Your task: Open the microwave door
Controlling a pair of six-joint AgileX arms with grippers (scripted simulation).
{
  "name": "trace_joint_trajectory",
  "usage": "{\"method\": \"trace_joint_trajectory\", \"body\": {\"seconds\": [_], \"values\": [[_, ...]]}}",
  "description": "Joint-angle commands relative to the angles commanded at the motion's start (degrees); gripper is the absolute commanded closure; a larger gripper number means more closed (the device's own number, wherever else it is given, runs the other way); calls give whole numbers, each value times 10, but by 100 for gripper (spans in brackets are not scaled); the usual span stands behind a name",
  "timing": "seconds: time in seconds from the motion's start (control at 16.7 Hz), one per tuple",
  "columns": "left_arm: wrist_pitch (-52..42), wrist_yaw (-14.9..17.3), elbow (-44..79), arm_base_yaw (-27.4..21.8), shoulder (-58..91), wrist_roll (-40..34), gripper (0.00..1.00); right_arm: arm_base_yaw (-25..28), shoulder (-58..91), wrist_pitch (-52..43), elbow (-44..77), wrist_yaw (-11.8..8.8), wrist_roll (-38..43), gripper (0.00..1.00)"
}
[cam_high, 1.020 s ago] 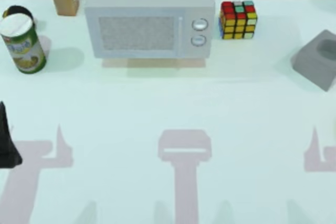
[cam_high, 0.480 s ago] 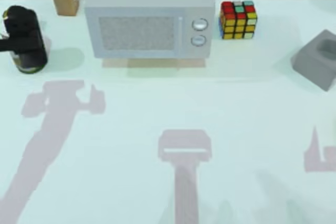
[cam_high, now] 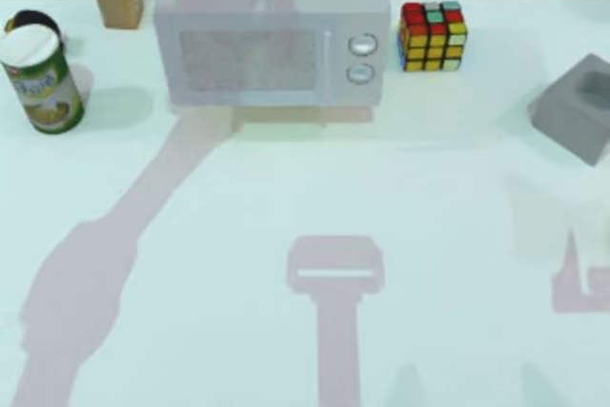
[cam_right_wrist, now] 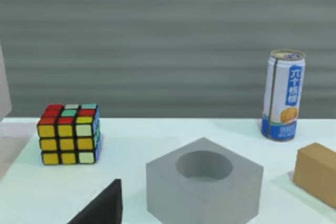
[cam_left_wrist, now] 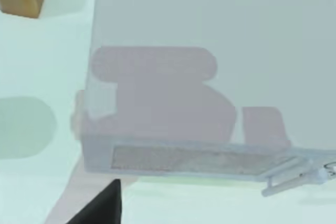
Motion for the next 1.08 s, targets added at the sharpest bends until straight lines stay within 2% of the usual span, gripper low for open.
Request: {"method": "trace_joint_trajectory", "body": {"seconds": [0.24, 0.48, 0.84, 1.08], "values": [[-98, -26, 176, -53, 182, -49, 0, 0, 0, 0, 0, 0, 0, 0], [-166, -43, 280, -87, 295, -78, 0, 0, 0, 0, 0, 0, 0, 0], [-181, -47, 301, -94, 316, -83, 0, 0, 0, 0, 0, 0, 0, 0], [-157, -43, 289, -87, 327, -77, 0, 0, 0, 0, 0, 0, 0, 0]]}}
